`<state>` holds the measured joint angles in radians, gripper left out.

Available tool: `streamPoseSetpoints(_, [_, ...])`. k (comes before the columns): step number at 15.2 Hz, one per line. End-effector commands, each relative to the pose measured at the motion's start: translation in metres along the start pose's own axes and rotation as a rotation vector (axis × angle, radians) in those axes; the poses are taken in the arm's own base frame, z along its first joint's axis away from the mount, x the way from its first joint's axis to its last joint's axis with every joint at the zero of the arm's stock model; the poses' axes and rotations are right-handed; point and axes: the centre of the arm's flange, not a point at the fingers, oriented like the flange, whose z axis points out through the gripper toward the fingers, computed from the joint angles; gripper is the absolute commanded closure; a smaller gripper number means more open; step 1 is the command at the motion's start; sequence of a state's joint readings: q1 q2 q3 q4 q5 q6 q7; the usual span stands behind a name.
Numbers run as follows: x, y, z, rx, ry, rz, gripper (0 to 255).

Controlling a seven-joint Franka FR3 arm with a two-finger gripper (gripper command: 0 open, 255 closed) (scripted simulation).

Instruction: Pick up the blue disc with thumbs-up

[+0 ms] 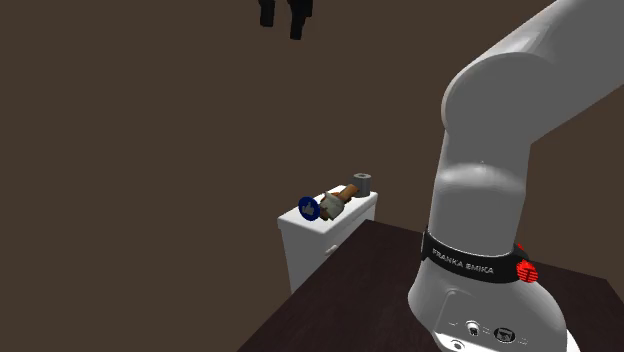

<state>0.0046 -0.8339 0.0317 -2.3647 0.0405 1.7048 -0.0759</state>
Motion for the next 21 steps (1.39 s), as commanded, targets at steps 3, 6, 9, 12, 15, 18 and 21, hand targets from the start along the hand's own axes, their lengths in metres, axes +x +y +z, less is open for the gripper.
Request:
streamPoseSetpoints(3, [0.004, 0.016, 0.021, -0.001, 0.001, 0.008, 0])
streamPoseSetpoints(6, [0.01, 0.039, 0.052, -0.002, 0.003, 0.019, 0])
streamPoseSetpoints(9, [0.016, 0.063, 0.083, -0.003, 0.004, 0.031, 0])
streamPoseSetpoints(12, [0.022, 0.087, 0.113, -0.004, 0.006, 0.042, 0])
streamPoseSetpoints(15, [0.027, 0.111, 0.144, -0.005, 0.008, 0.054, 0])
streamPoseSetpoints(18, [0.033, 0.135, 0.175, -0.007, 0.009, 0.066, 0])
streamPoseSetpoints(21, [0.038, 0.159, 0.206, -0.008, 0.011, 0.077, 0])
